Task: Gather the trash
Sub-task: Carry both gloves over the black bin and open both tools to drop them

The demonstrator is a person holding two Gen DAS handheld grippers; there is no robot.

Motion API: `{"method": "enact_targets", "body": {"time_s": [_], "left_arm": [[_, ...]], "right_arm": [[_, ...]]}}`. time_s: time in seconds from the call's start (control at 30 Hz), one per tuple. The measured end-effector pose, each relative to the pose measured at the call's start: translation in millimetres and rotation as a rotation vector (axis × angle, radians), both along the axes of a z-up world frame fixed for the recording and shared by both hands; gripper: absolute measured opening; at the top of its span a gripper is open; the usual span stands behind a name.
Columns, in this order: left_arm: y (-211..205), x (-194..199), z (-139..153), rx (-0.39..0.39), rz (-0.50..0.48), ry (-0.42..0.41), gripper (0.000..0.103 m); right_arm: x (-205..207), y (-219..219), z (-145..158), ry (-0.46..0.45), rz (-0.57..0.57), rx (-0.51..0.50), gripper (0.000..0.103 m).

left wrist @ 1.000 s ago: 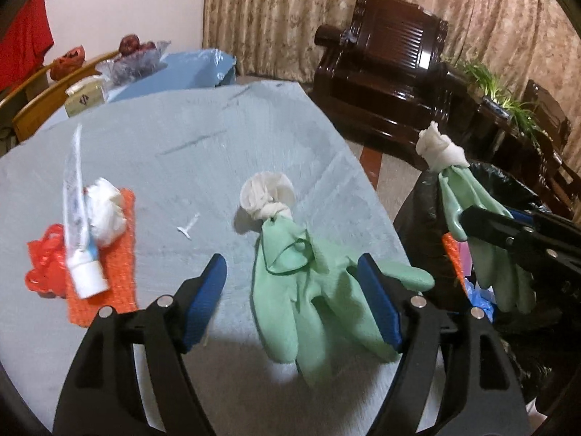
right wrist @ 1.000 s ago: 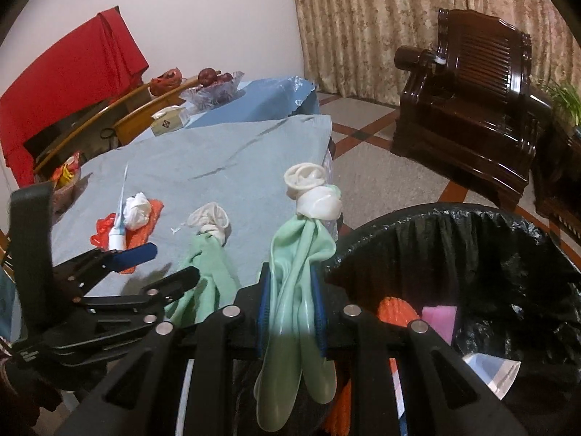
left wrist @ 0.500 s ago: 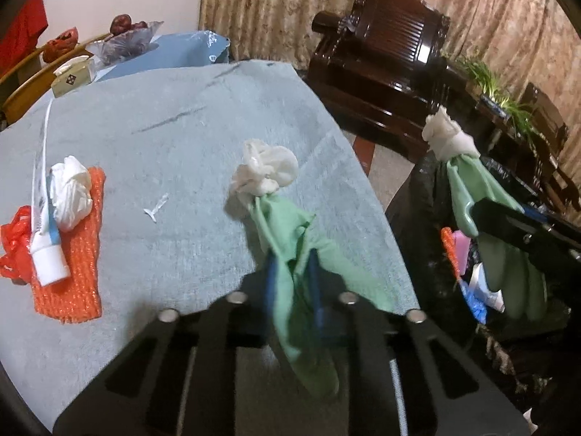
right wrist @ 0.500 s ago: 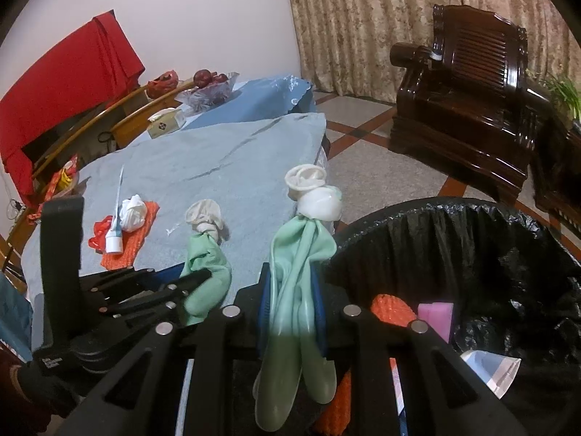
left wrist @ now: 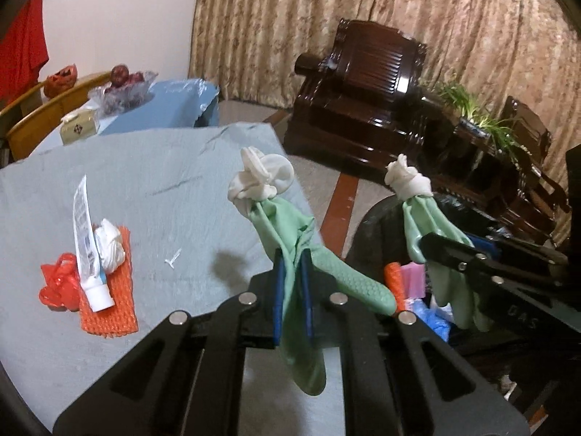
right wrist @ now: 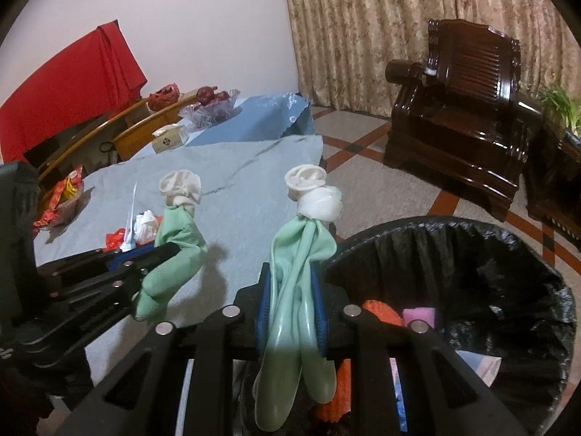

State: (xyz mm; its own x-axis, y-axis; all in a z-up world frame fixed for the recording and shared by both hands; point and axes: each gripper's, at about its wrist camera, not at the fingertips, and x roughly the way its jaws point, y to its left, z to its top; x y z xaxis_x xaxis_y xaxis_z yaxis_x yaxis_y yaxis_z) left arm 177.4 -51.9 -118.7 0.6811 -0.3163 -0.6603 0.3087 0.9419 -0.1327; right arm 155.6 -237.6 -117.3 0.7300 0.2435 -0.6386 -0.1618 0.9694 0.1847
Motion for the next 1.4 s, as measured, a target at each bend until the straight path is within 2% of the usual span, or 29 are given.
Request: {"method": "enact_targets", "body": {"time_s": [0.2,0.47,0.77,0.97,1.03,1.1,1.17,1.23,1.27,1.33,1.4], "left_arm": [[-18,-19,21,-0.01,-0.051,-0.035,0.008],[-53,-37,35,-0.03,-0.137,-0.059,0.008],[-102,-37,33,-0.038,-0.235,-0.056,0.008],[-128,-34,24,-0.027,-0.284,-0.053,0.008],[-136,-31,21,-0.029,-0.299,-0.044,0.01],[-139,-28,17,-0.037,-0.324,-0.024,0.021],[-141,-27,13,-0.039,-0.337,-0.015,0.041],[-138,-27,13,-0.047,-0.337,-0.022,0.054],[-137,-27,14,-0.051,-0.335,-0.025,0.058],[-133,-27,16,-0.051,-0.329,-0.029,0.062],[-128,-29,18,-0.052,-0.322,-0.038,0.072]], "right_arm": [[-22,-19,20,-0.037,-0.04,-0.006,0.021],[-50,-58,34,-0.06,-0.123,-0.026,0.021],[-64,-103,27,-0.043,-0.222,-0.049,0.021],[-60,-118,16,-0.022,-0.256,-0.054,0.021],[-60,-122,12,-0.018,-0.264,-0.059,0.03],[-59,-125,9,-0.012,-0.28,-0.066,0.036],[-61,-128,9,-0.017,-0.303,-0.078,0.05],[-66,-133,9,-0.029,-0.316,-0.076,0.064],[-67,-134,10,-0.033,-0.321,-0.077,0.066],[-69,-135,12,-0.042,-0.335,-0.081,0.081],[-72,-135,14,-0.053,-0.344,-0.08,0.094]]}}
